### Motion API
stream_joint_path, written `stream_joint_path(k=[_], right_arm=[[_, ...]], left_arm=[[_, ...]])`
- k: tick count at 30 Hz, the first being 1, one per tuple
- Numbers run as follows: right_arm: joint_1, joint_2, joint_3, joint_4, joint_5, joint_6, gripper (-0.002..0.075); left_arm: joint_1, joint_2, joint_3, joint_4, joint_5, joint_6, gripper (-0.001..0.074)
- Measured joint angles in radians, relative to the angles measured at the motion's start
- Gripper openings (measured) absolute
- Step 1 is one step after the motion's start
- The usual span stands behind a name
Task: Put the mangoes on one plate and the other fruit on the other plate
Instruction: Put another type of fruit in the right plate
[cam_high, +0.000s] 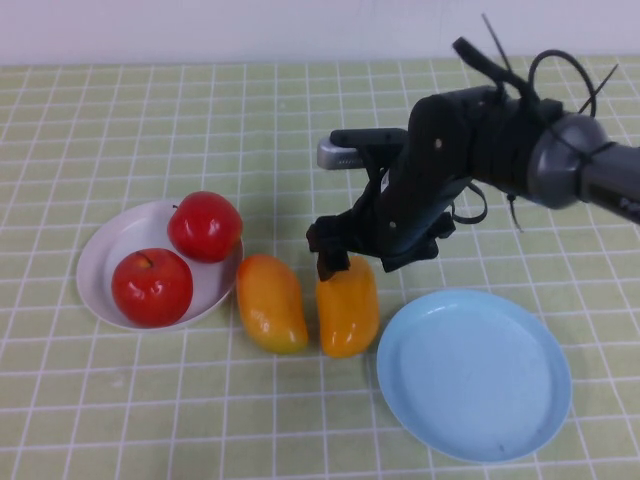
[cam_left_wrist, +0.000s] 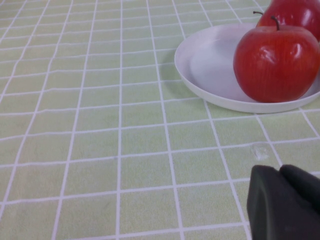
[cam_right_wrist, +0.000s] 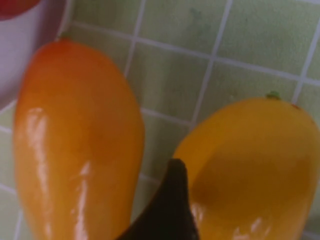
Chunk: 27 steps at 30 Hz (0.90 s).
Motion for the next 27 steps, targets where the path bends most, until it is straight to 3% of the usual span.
stream_joint_path(k=[14,19,27], right_arm=[[0.014,0.103,-0.023,-0.032,-0.003,-0.003,0.062],[0.015,0.106,-0.027,-0.037,-0.003,-0.034,0.0554],[0.02,0.044,-0.027,-0.055,0.034,-0.039,0.0554]], left_arm=[[0.0,0.0,0.0,0.0,0.0,0.0,0.0001],[0.0,0.0,0.0,0.0,0.0,0.0,0.0001],[0.0,0.0,0.0,0.0,0.0,0.0,0.0]])
